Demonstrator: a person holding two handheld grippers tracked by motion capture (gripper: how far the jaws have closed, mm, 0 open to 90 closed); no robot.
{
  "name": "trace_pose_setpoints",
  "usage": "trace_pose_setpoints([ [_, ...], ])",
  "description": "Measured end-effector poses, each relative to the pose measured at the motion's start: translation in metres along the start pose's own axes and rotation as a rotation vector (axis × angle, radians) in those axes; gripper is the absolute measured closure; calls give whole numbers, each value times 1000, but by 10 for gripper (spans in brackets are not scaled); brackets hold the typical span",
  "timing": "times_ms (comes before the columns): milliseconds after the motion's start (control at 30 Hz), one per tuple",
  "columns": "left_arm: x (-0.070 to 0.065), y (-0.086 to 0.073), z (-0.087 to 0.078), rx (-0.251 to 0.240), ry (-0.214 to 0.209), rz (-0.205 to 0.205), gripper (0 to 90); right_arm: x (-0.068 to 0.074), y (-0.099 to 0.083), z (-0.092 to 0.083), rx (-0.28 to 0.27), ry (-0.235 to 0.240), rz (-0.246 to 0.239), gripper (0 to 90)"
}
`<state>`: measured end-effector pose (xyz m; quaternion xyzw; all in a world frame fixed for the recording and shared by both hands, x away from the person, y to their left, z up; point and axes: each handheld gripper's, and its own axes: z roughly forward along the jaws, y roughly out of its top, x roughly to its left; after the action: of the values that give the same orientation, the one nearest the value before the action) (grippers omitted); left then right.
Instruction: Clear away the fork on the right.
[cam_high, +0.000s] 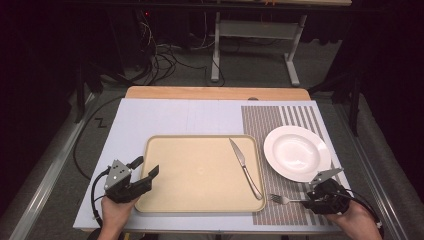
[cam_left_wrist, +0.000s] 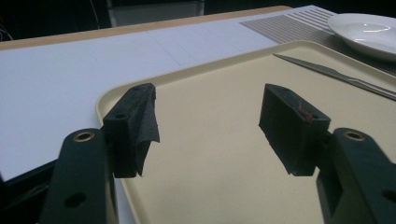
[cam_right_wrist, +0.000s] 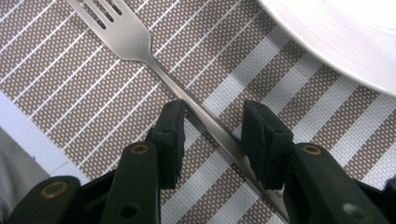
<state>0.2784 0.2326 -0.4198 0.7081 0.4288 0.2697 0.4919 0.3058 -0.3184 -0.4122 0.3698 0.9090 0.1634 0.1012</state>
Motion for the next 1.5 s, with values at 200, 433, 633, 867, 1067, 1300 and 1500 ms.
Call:
trace_pose_setpoints([
  [200,0,0,0,0,1,1,370,0,1,0,1,-4,6,623],
  [433,0,0,0,3,7,5,370,2,4,1,-6,-1,-8,672],
  [633,0,0,0,-1,1,1,370,5,5,1,1,-9,-33,678],
  [867,0,0,0,-1,2,0,371,11,9,2,29,-31,-94,706],
  [1067,0,0,0,-3,1,-1,371,10,9,2,21,-4,-86,795],
  [1300,0,0,0,-1,1,1,371,10,9,2,17,3,-91,834],
  [1500,1,0,1,6,-2,13,371,8,11,3,21,18,-87,845],
])
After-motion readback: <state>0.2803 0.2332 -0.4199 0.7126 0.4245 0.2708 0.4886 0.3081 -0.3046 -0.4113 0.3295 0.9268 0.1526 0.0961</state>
